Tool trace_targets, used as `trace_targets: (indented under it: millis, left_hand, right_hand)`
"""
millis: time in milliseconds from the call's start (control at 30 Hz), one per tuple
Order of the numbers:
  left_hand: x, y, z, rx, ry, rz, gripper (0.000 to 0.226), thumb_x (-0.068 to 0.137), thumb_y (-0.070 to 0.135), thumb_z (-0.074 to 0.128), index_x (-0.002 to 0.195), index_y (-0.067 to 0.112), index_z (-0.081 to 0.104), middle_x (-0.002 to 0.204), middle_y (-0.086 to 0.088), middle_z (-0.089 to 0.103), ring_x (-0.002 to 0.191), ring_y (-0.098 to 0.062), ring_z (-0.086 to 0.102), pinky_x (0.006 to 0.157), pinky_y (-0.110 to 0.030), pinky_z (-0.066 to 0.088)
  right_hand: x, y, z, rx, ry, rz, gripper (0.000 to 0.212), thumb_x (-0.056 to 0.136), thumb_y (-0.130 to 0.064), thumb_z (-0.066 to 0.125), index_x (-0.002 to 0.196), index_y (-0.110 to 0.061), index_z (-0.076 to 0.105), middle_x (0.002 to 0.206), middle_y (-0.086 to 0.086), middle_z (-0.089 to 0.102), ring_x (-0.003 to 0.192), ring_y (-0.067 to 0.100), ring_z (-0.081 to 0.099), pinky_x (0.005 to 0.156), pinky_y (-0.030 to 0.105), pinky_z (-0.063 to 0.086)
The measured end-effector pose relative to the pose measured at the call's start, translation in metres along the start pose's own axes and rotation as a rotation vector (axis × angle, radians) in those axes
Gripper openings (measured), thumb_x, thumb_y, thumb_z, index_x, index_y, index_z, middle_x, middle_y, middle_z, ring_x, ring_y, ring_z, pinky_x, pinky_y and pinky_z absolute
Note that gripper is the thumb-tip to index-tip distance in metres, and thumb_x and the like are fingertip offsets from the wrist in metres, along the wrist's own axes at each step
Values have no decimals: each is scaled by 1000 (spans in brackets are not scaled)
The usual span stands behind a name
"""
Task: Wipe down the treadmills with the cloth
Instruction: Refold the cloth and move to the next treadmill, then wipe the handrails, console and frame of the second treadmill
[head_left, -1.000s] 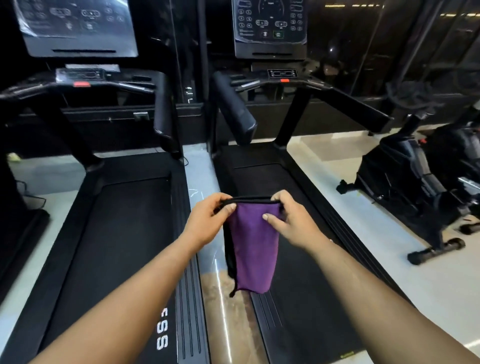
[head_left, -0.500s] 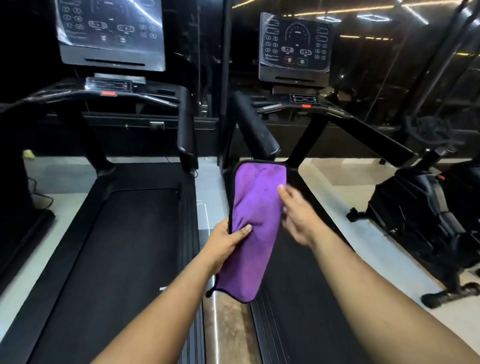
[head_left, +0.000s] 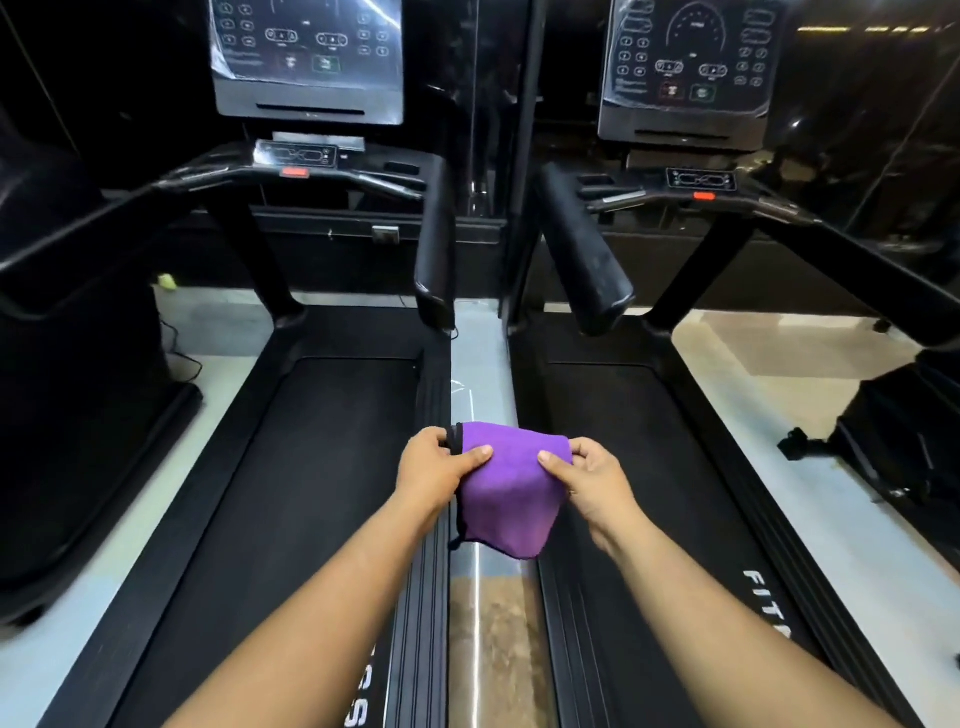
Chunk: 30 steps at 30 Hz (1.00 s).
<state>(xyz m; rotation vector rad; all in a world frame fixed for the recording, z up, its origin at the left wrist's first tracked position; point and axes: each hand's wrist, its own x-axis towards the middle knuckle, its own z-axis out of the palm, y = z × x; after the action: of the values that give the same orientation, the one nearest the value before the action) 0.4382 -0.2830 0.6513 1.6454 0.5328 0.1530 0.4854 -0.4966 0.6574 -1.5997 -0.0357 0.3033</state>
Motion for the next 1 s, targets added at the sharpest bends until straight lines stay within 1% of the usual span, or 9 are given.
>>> trace_targets:
  millis: [100, 233, 333, 433, 533, 633, 767, 900, 1000]
  left_hand:
    - [11, 8, 4, 98, 190, 31, 73, 70, 41, 91, 127, 25, 47, 102, -3, 65, 92, -16, 66, 85, -33, 54]
    - [35, 19, 9, 217, 4, 158, 97, 70, 37, 92, 151, 30, 39, 134, 6, 54, 121, -12, 53, 107, -32, 44]
    - [60, 32, 20, 543, 4, 237, 83, 68, 33, 92, 141, 28, 54, 136, 10, 59, 127, -13, 54, 107, -31, 44]
    - [87, 51, 36, 879, 140, 308, 37, 76, 44, 79, 110, 37, 68, 106, 17, 70, 109, -17, 61, 89, -37, 49]
    - [113, 64, 47, 1096, 227, 336, 30, 84, 60, 68, 101, 36, 69, 100, 13, 58, 105, -19, 54, 81, -36, 40]
    - [140, 76, 58, 1173, 284, 430, 37, 86, 67, 60, 100, 35, 70, 105, 13, 55, 107, -16, 51, 84, -38, 37]
    - [168, 87, 64, 1137, 272, 396, 35, 94, 64, 50, 99, 33, 63, 89, 12, 68, 94, -17, 64, 85, -38, 38]
    - [186, 91, 61, 1087, 284, 393, 32, 98, 59, 47, 109, 31, 61, 88, 9, 71, 91, -20, 66, 85, -38, 41]
    - [201, 104, 58, 1042, 278, 377, 32, 100, 57, 46, 107, 31, 61, 86, 7, 71, 90, -21, 65, 86, -40, 41]
  right_hand:
    - [23, 1, 1, 61, -20, -28, 33, 87, -9, 80, 111, -12, 58, 98, 10, 77, 86, 19, 69, 74, 33, 51]
    - [66, -3, -13, -24, -222, -51, 65, 82, 11, 75, 131, -20, 47, 117, 9, 70, 104, 20, 69, 89, 33, 57]
    - [108, -10, -22, -273, -289, -175, 62, 80, 11, 74, 126, -27, 57, 116, 5, 68, 100, 19, 67, 89, 27, 55]
    - [154, -21, -33, -487, -231, -309, 43, 80, -2, 81, 109, -33, 69, 103, -9, 69, 82, -1, 61, 82, 18, 49]
    - [197, -28, -46, -549, -174, -388, 23, 82, -17, 84, 99, -29, 73, 95, -8, 63, 83, 3, 58, 78, 17, 45]
    - [236, -33, -51, -501, -150, -405, 18, 86, -24, 81, 99, -25, 70, 101, -9, 59, 96, 3, 57, 82, 17, 42]
    - [274, -33, -26, -394, -74, -339, 17, 91, -28, 75, 104, -20, 66, 106, -3, 61, 99, 13, 59, 85, 23, 44]
    - [286, -33, 11, -320, 62, -316, 24, 94, -28, 71, 115, -17, 66, 117, 0, 62, 115, 23, 55, 100, 34, 44]
    - [286, -37, 35, -256, 157, -281, 41, 97, -30, 68, 136, -20, 60, 140, 2, 54, 133, 25, 45, 113, 37, 35]
